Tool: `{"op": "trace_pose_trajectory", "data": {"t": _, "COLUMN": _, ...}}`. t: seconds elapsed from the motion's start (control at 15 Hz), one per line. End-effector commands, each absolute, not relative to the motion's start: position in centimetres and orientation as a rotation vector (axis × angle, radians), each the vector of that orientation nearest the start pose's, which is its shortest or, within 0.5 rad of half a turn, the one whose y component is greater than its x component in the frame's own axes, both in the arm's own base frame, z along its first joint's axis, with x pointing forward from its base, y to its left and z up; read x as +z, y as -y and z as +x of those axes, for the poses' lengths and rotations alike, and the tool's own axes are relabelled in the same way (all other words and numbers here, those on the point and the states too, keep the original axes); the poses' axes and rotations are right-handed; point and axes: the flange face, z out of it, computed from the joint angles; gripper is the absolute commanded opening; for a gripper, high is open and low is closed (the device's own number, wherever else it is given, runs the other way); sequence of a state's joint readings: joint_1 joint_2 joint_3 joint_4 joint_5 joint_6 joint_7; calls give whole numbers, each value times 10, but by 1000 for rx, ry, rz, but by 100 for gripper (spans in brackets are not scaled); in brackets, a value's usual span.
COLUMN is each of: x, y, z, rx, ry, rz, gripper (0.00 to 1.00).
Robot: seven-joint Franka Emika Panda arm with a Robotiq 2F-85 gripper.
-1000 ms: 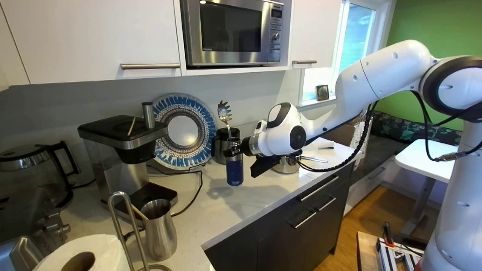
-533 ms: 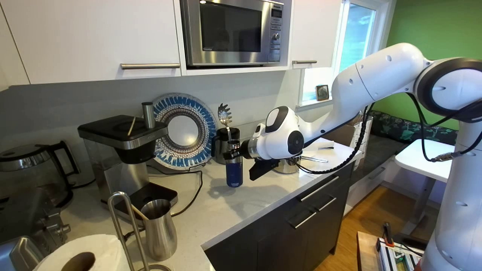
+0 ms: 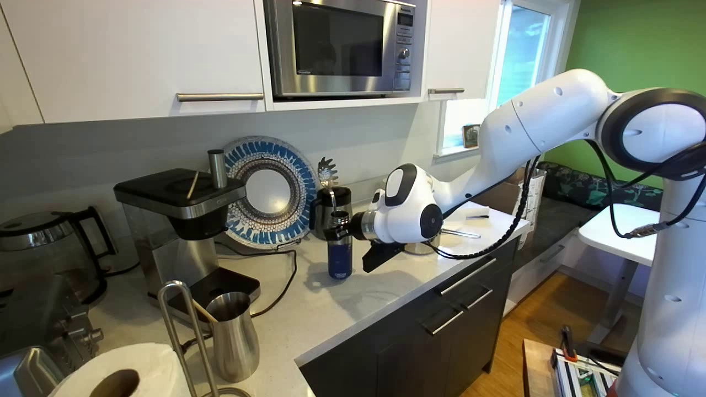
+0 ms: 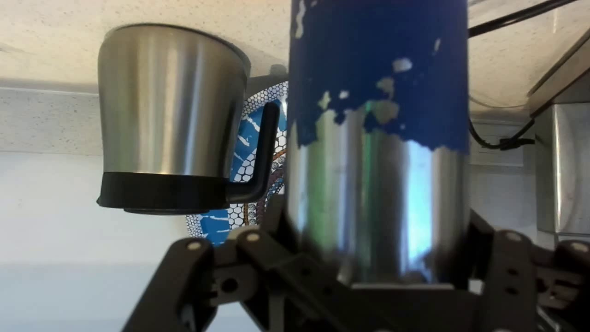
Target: Move the vacuum flask from the pot to the counter
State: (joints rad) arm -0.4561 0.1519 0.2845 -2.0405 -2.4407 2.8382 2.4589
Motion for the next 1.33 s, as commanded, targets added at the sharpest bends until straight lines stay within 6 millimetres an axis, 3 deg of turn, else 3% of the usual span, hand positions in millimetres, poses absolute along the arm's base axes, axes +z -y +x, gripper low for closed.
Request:
{"op": "trace_pose_trajectory", "data": {"t": 0.0, "x": 370, "y": 67, "z": 574, "rx": -1894, "ry": -455, "rz": -2732, "gripper": 57}}
{"op": "trace_pose_trajectory", "data": {"t": 0.47, "x": 362, "y": 69, "z": 576, "rx": -1884, "ry": -446, "rz": -2732, "gripper": 57}}
{"op": "trace_pose_trajectory", "data": {"t": 0.53, "x": 362, "y": 69, "z": 577, "rx": -1886, "ry": -447, "rz": -2729, "gripper": 95}}
{"op": "trace_pose_trajectory", "data": {"t": 0.67, "x": 365, "y": 71, "z": 577, "rx": -1893, "ry": -448, "rz": -2723, "gripper": 100}}
{"op": "trace_pose_trajectory", "data": {"t": 0.93, "x": 379, "y": 67, "z": 574, "rx": -1854, "ry": -412, "rz": -2728, "gripper": 100}}
{"op": "trace_pose_trajectory", "data": {"t": 1.27, "x": 390, "y": 74, "z": 540, "rx": -1599, "ry": -253, "rz": -2853, "gripper": 100}}
